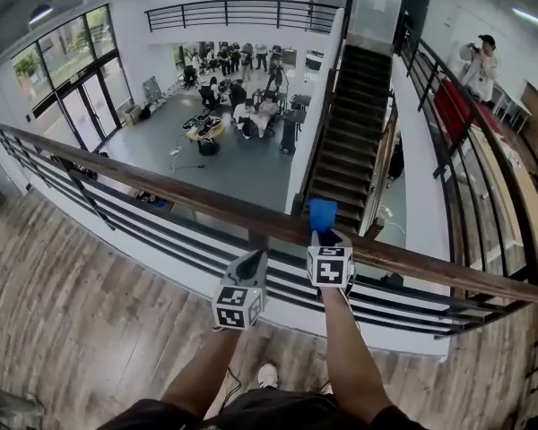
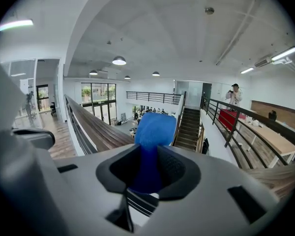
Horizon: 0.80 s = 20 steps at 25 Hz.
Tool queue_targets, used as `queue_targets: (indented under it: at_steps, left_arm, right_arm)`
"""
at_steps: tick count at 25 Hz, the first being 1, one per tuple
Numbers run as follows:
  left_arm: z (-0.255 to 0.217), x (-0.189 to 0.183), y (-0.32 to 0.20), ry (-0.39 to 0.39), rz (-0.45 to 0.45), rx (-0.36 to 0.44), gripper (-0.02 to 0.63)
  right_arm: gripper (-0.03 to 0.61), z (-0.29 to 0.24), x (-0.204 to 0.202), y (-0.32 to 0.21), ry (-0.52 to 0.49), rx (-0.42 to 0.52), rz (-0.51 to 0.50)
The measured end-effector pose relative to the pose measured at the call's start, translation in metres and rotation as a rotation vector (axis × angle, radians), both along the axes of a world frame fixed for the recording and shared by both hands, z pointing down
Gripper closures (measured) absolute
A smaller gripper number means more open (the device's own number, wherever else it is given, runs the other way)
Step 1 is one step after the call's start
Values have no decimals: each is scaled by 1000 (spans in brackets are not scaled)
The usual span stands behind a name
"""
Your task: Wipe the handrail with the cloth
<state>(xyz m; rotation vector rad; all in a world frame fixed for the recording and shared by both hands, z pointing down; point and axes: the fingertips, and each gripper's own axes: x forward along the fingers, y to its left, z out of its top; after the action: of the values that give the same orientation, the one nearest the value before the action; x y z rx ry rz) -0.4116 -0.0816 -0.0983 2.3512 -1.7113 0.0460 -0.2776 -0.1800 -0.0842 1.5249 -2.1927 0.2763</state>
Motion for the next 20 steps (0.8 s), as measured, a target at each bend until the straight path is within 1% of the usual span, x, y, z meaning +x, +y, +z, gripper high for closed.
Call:
queue_targets:
  at_steps: [4, 9, 13, 16, 20]
  left_arm:
    - [1, 26, -10, -18, 19, -13, 612]
    - [4, 71, -12, -27, 47, -31, 611]
    - [4, 130, -8, -38, 82, -28, 611]
    - [-3, 178, -5, -65, 107, -25, 611]
    - [-13, 244, -2, -86, 133, -23, 611]
  right_arm:
    - [471, -1, 40, 2, 1, -1, 33]
    - [471, 2, 101, 15, -8, -7, 73]
    - [471, 4, 161, 26, -10, -16, 82]
    - [471, 4, 207, 36, -12, -12, 81]
    - [471, 1, 280, 45, -14, -11, 107]
